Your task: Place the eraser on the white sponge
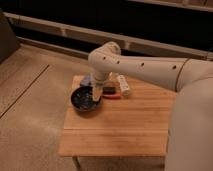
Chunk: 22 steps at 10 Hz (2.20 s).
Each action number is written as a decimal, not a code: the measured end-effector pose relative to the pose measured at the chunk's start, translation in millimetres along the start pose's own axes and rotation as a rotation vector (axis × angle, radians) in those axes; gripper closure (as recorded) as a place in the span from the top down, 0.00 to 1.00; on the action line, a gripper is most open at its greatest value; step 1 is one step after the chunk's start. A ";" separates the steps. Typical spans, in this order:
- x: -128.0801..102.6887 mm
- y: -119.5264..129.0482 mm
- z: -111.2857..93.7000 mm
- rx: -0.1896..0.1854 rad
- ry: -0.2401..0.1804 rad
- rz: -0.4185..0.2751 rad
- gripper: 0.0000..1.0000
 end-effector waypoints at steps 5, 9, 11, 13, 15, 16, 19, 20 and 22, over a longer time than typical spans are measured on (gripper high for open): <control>32.0 -36.8 24.9 0.038 0.023 0.071 0.65; 51.1 -75.1 56.6 0.029 -0.023 0.062 0.65; 66.2 -99.5 59.7 0.031 -0.027 0.030 0.65; 75.1 -110.4 59.9 0.031 -0.022 0.020 0.65; 75.4 -110.3 60.1 0.031 -0.021 0.020 0.65; 76.8 -109.5 61.0 0.027 -0.015 0.021 0.65; 78.3 -104.0 72.8 -0.030 0.045 0.045 0.65; 69.9 -102.3 76.2 -0.048 0.053 0.041 0.65; 56.4 -98.6 84.4 -0.085 0.065 0.032 0.65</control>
